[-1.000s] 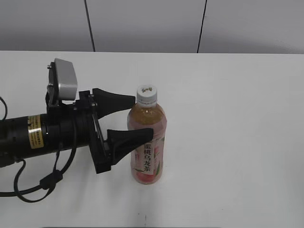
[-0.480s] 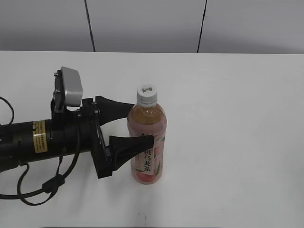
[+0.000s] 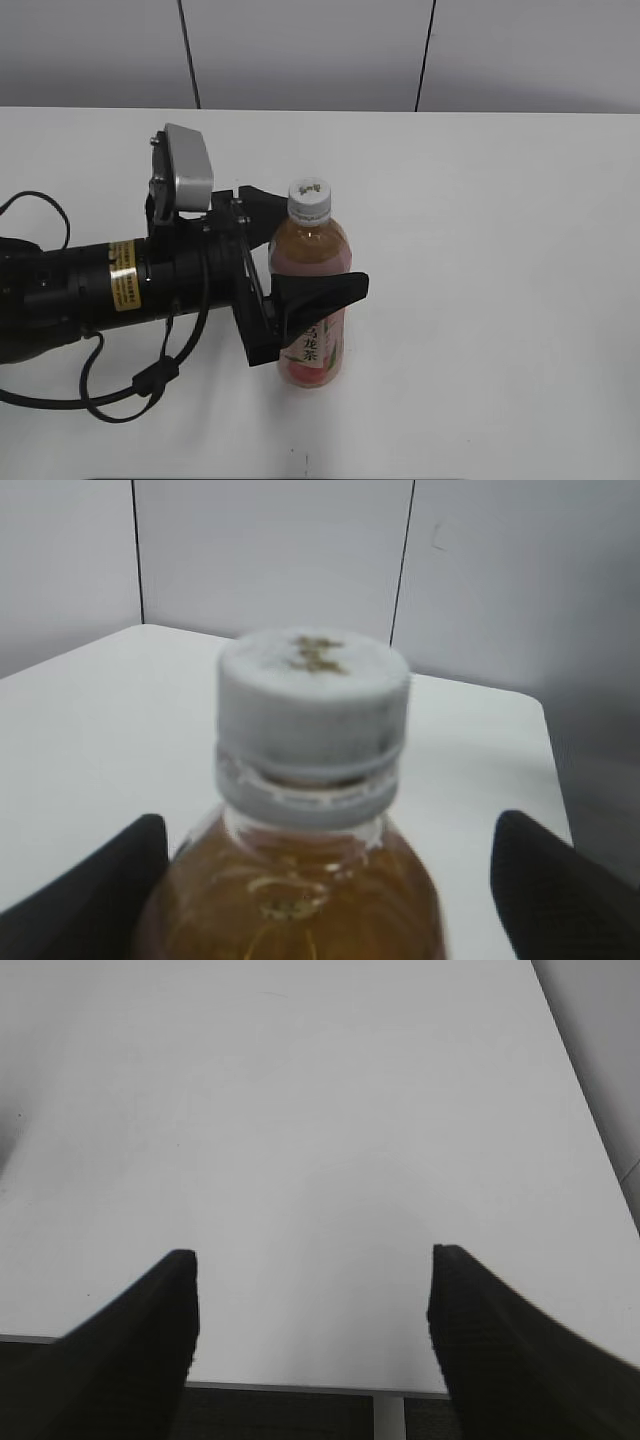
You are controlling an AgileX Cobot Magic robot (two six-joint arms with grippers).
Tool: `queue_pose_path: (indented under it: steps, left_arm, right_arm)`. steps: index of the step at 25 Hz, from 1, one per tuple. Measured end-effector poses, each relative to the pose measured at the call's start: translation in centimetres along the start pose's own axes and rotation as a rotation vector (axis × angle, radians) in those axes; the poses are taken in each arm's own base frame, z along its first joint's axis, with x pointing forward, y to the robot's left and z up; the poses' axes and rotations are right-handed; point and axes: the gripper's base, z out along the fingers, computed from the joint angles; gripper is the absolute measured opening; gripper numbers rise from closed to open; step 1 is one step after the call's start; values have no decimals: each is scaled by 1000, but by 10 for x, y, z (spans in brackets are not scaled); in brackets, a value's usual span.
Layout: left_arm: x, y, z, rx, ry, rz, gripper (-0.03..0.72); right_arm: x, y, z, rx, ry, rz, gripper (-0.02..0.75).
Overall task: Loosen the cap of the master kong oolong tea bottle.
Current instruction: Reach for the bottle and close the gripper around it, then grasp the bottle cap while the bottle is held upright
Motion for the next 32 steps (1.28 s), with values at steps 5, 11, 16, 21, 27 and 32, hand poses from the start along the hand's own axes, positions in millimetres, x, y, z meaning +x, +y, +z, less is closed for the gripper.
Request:
queue_pose_path:
  steps: [5,11,16,21,27,32]
  left_arm:
    - [-1,1,1,-12,-6,-4,585]
    - [-1,1,1,-11,-2,-2,522]
    - [0,3,1,-21,8,-3,459]
    - [0,3,1,-22,8,-2,459]
    - [0,3,1,-22,8,-2,459]
    - [0,3,1,-22,9,-2,459]
  right_arm:
    - [0,0,0,0,0,0,543]
    - [0,0,0,0,0,0,543]
    - [0,0,0,0,0,0,543]
    - [0,0,0,0,0,0,543]
    - [0,0,0,0,0,0,543]
    - [0,0,0,0,0,0,543]
